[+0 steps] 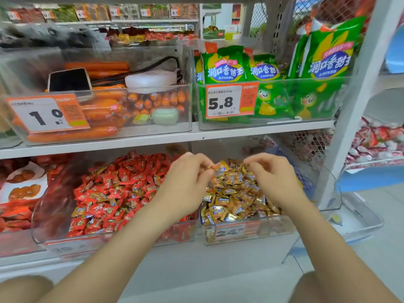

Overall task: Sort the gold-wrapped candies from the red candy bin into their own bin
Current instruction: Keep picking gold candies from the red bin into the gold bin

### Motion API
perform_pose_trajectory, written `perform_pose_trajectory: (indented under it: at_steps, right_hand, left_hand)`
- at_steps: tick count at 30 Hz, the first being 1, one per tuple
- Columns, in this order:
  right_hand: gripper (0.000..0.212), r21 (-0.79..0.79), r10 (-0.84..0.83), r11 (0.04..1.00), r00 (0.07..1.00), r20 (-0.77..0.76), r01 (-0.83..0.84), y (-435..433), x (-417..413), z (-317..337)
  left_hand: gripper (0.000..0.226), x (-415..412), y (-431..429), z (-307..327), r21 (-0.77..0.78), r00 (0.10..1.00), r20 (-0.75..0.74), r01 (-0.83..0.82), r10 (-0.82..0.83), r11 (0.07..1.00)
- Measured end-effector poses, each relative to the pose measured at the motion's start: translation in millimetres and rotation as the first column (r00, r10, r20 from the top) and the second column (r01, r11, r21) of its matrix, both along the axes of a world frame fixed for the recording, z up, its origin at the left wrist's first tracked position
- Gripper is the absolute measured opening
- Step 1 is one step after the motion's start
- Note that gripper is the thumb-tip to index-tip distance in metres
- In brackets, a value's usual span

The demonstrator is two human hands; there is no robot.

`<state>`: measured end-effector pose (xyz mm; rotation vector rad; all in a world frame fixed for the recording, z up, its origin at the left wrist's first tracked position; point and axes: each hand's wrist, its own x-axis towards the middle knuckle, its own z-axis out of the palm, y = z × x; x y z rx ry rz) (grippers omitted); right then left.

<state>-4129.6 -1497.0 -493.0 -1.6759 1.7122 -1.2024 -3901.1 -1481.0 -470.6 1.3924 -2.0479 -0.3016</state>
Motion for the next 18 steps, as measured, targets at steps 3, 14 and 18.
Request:
perform_pose_trajectory:
  at_steps: [3,14,18]
  right_hand:
    - [0.026,0.068,-0.109,0.992,0.989,0.105,0.102,2,-15,-5]
    - [0.024,-0.039,0.113,0.993,0.993,0.018,-0.112,23,23,8]
    - [0.027,-0.059,0.385,0.920,0.921,-0.066,-0.388,46,89,19]
  left_hand:
    - [0.012,-44,-22,-11,0.058,0.989,0.141,0.038,-0.046,0.998]
    - [0.017,-5,7,-10,-0.165,0.955,0.283,0.145,-0.094,0.975]
    - [0.016,88,33,-28,-0.072,0.966,0.213,-0.133,0.146,0.988]
